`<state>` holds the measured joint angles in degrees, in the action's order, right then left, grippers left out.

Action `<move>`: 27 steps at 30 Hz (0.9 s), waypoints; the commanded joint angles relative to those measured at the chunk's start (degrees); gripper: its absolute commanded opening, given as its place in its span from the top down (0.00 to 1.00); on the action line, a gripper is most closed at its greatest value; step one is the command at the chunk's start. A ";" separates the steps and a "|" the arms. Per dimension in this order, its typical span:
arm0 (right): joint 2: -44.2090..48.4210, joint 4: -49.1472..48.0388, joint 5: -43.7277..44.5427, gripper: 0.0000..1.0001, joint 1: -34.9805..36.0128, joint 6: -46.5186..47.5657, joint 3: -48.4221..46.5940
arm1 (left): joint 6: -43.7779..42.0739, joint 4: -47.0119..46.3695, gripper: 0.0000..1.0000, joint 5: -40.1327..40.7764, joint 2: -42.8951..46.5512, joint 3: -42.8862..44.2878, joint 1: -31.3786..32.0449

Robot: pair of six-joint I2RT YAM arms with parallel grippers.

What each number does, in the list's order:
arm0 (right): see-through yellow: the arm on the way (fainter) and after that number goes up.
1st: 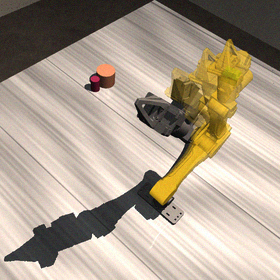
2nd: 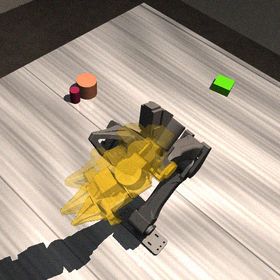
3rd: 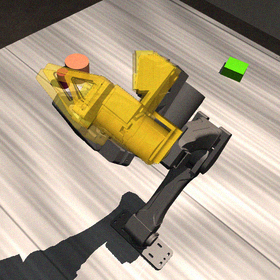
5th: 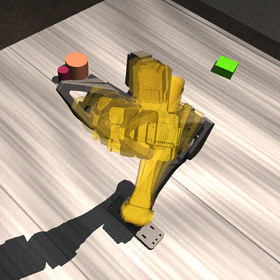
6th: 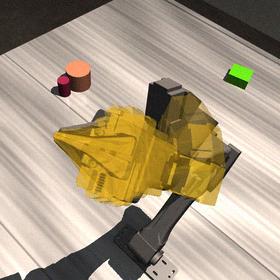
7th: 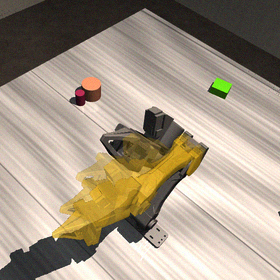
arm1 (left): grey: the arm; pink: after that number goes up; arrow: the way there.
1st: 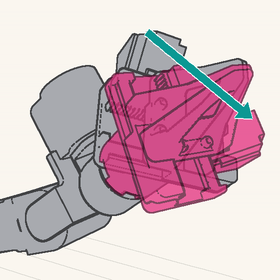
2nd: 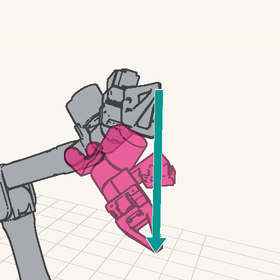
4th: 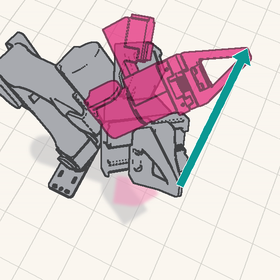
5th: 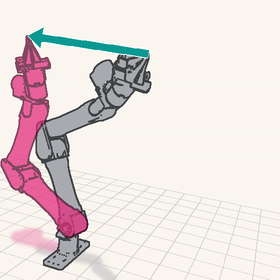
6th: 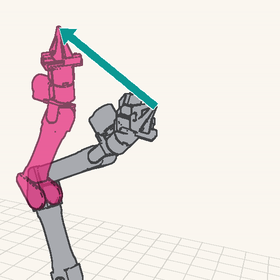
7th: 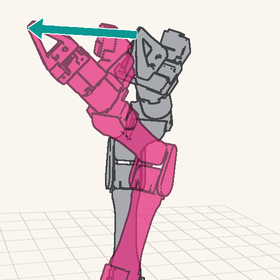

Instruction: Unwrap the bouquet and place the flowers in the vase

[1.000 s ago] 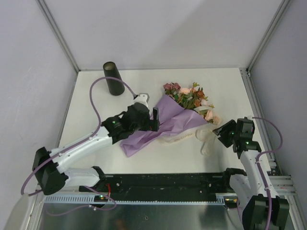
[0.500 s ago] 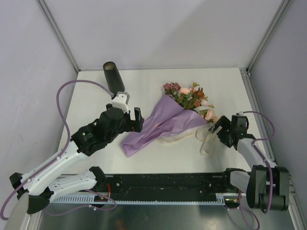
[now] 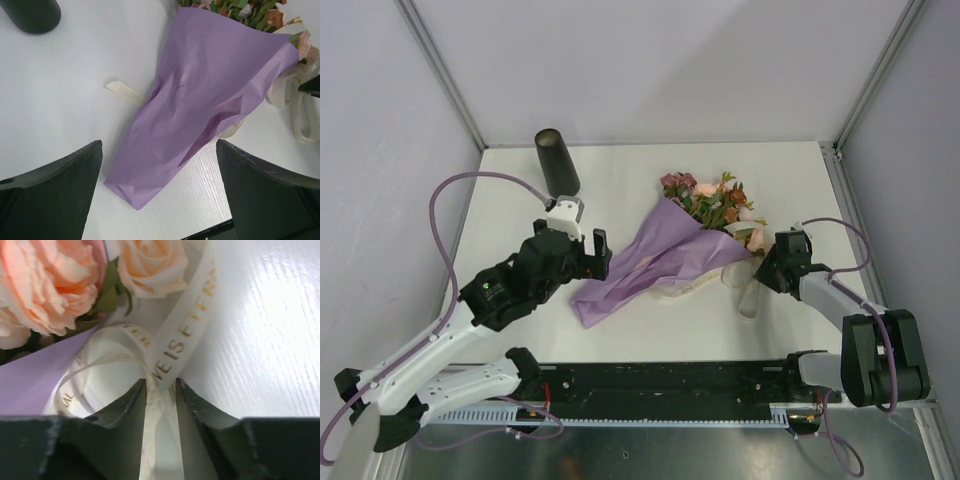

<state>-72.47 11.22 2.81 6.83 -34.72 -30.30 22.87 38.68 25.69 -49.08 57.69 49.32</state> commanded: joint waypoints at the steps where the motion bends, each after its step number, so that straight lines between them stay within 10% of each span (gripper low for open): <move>1: 2.34 3.28 6.73 0.76 0.34 -1.44 -1.06 | -1.54 -0.29 0.00 2.75 2.43 -0.50 -0.18; 5: 9.02 6.26 8.46 0.98 -0.69 -0.59 -1.49 | -1.61 -0.24 0.00 3.81 3.32 -0.89 -0.11; 15: 32.36 16.31 13.65 1.00 -7.10 4.74 -14.83 | -3.63 -0.12 0.00 5.61 3.76 -0.91 -0.14; 27: 23.51 -0.91 16.25 1.00 -15.65 17.01 -41.96 | -4.72 -0.11 0.00 6.40 5.89 -2.07 -0.14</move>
<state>-43.59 21.32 17.26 -7.07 -24.25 -65.98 19.44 39.00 30.13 -44.88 56.05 49.32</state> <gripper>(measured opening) 0.010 0.995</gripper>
